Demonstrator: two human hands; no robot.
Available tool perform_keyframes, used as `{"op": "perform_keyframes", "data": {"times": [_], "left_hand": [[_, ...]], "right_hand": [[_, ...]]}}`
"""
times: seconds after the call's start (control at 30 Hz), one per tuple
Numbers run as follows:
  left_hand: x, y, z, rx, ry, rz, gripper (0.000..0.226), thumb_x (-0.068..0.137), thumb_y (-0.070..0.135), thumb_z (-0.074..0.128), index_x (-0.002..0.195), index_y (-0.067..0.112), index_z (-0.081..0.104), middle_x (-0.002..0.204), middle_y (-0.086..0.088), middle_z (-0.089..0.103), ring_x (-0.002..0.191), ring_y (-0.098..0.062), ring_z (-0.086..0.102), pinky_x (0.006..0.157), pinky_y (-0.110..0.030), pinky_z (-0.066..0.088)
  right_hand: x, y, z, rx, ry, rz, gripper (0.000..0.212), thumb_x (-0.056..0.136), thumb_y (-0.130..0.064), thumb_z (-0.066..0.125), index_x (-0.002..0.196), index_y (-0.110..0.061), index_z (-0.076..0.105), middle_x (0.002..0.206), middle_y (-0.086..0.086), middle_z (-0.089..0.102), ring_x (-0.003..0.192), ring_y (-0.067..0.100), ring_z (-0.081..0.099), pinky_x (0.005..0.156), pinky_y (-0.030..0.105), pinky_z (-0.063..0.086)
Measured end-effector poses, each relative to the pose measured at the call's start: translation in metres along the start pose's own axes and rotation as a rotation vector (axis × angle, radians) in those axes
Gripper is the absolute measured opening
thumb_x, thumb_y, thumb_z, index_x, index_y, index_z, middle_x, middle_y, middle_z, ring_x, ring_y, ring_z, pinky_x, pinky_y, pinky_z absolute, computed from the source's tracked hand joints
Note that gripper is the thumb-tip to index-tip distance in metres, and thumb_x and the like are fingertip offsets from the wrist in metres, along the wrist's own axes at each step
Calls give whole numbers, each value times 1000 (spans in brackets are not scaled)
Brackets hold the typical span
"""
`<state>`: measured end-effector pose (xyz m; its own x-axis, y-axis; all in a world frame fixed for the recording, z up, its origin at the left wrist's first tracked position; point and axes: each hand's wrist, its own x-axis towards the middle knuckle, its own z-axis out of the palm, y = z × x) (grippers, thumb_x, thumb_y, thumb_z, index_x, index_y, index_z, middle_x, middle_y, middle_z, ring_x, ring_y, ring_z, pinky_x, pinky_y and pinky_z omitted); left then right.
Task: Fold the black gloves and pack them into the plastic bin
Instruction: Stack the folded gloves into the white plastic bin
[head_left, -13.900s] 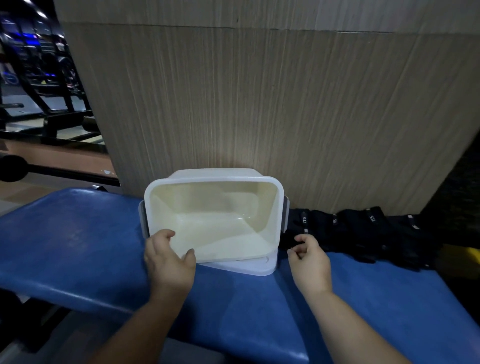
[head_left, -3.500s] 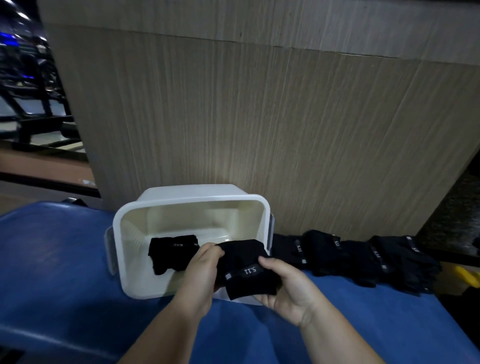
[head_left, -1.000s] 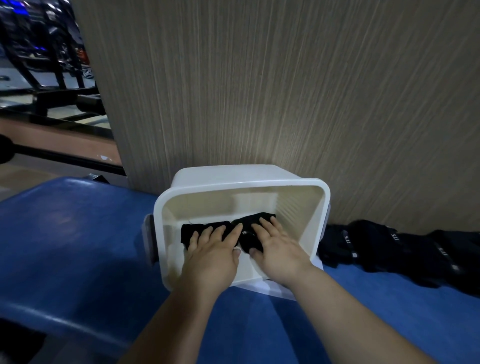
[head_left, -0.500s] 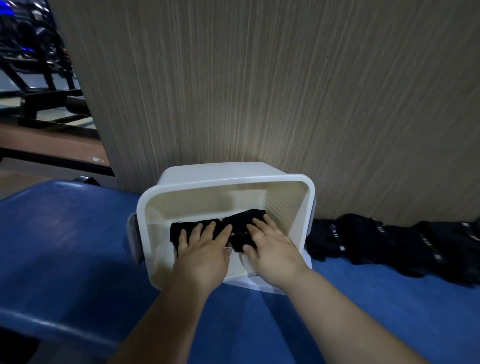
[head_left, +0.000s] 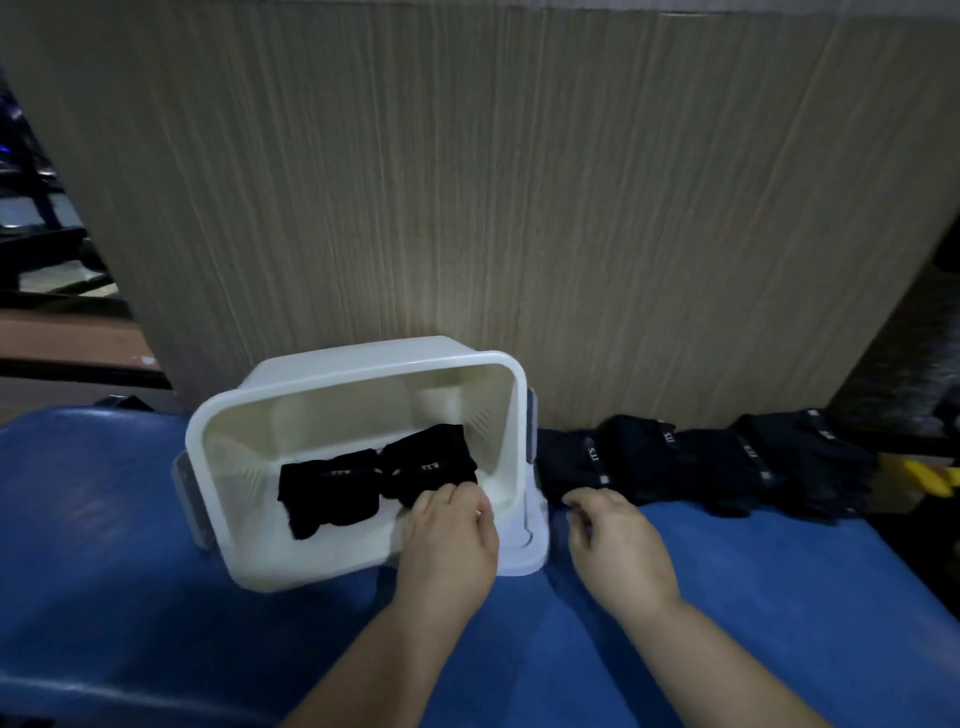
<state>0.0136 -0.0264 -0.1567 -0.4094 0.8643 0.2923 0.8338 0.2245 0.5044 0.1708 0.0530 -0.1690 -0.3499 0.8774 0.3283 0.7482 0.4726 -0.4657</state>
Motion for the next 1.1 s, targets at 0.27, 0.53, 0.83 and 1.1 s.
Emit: {"op": "perform_keyframes", "data": {"times": [0.27, 0.53, 0.83, 1.1], "left_hand": [[-1, 56, 46, -284, -228, -98, 45, 99, 26, 43, 143, 18, 41, 137, -1, 52, 123, -16, 50, 103, -26, 40], [35, 87, 63, -225, -225, -295, 34, 97, 22, 45, 126, 5, 48, 120, -15, 60, 108, -30, 58, 86, -32, 45], [61, 99, 64, -138, -307, -410, 36, 99, 22, 42, 126, 1, 53, 126, -17, 58, 116, -32, 56, 93, -35, 44], [71, 107, 71, -14, -353, -514, 44, 102, 31, 35, 131, 0, 48, 136, -15, 51, 130, -29, 41, 106, -35, 35]], "right_hand": [[6, 25, -12, 70, -47, 164, 40, 98, -22, 46, 138, -19, 48, 133, 4, 53, 116, 17, 54, 91, 27, 46], [13, 41, -18, 158, -99, 243, 41, 100, -24, 44, 140, -17, 46, 137, 8, 52, 123, 19, 50, 98, 24, 39], [21, 48, -15, 176, -134, 244, 38, 100, -24, 43, 138, -22, 48, 129, 8, 56, 116, 20, 53, 92, 24, 43], [23, 51, -15, 172, -135, 228, 38, 101, -27, 42, 138, -22, 48, 128, 9, 56, 117, 21, 52, 93, 24, 41]]}}
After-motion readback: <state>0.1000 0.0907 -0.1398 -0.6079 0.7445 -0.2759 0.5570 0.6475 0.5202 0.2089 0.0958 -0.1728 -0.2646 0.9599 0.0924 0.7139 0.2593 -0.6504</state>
